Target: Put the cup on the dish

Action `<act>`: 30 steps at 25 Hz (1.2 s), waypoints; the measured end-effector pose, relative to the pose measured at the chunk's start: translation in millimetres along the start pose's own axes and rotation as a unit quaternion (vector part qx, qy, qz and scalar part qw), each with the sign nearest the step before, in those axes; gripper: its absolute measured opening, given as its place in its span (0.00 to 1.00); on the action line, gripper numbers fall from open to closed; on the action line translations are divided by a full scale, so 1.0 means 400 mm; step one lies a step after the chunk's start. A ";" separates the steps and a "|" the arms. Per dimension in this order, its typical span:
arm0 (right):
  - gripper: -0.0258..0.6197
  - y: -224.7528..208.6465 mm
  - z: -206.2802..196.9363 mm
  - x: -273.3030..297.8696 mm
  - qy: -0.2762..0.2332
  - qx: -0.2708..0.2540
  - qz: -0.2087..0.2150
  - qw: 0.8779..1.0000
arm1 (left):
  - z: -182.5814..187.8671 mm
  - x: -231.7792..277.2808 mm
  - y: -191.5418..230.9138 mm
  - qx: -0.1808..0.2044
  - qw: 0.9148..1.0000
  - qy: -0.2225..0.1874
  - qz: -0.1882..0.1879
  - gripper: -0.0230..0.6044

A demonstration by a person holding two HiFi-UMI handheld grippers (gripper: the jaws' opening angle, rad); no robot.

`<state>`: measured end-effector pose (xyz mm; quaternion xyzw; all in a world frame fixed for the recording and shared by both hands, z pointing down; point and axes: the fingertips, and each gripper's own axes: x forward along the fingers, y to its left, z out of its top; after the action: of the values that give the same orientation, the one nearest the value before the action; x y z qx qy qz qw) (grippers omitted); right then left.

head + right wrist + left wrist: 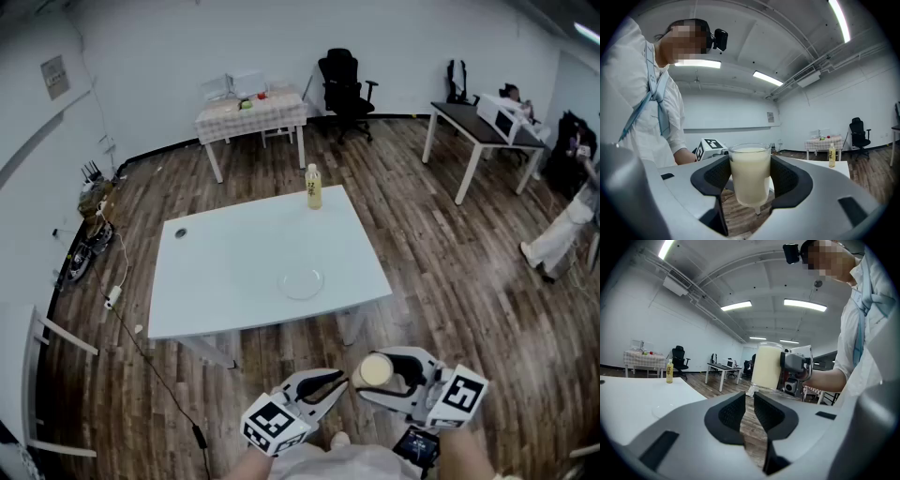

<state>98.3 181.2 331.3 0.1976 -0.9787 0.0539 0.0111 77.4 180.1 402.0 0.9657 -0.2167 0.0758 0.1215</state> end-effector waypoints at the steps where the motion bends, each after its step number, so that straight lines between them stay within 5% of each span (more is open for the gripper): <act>1: 0.47 0.000 0.003 -0.001 0.000 -0.003 0.000 1.000 | 0.008 0.002 -0.001 0.001 1.000 -0.002 0.000 0.13; 12: 0.47 -0.002 -0.002 -0.004 0.005 -0.010 -0.004 1.000 | 0.015 0.018 -0.007 0.015 1.000 -0.003 -0.009 0.13; 16: 0.47 -0.006 -0.003 -0.005 0.007 -0.008 -0.006 1.000 | -0.021 0.030 -0.001 0.010 0.998 0.059 -0.009 0.09; 22: 0.47 -0.022 -0.019 -0.007 0.010 0.006 -0.011 1.000 | -0.174 0.021 0.023 -0.070 0.968 0.242 0.002 0.04; 26: 0.47 -0.028 -0.031 -0.007 0.016 0.007 -0.010 1.000 | -0.229 0.007 0.026 -0.108 0.949 0.296 0.016 0.04; 30: 0.47 -0.035 -0.036 0.000 0.011 0.016 -0.009 1.000 | -0.246 0.006 0.022 -0.120 0.944 0.309 0.014 0.04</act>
<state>103.7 170.1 346.8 0.2064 -0.9757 0.0711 0.0193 66.4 197.7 498.5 0.8702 -0.1894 0.3453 0.2960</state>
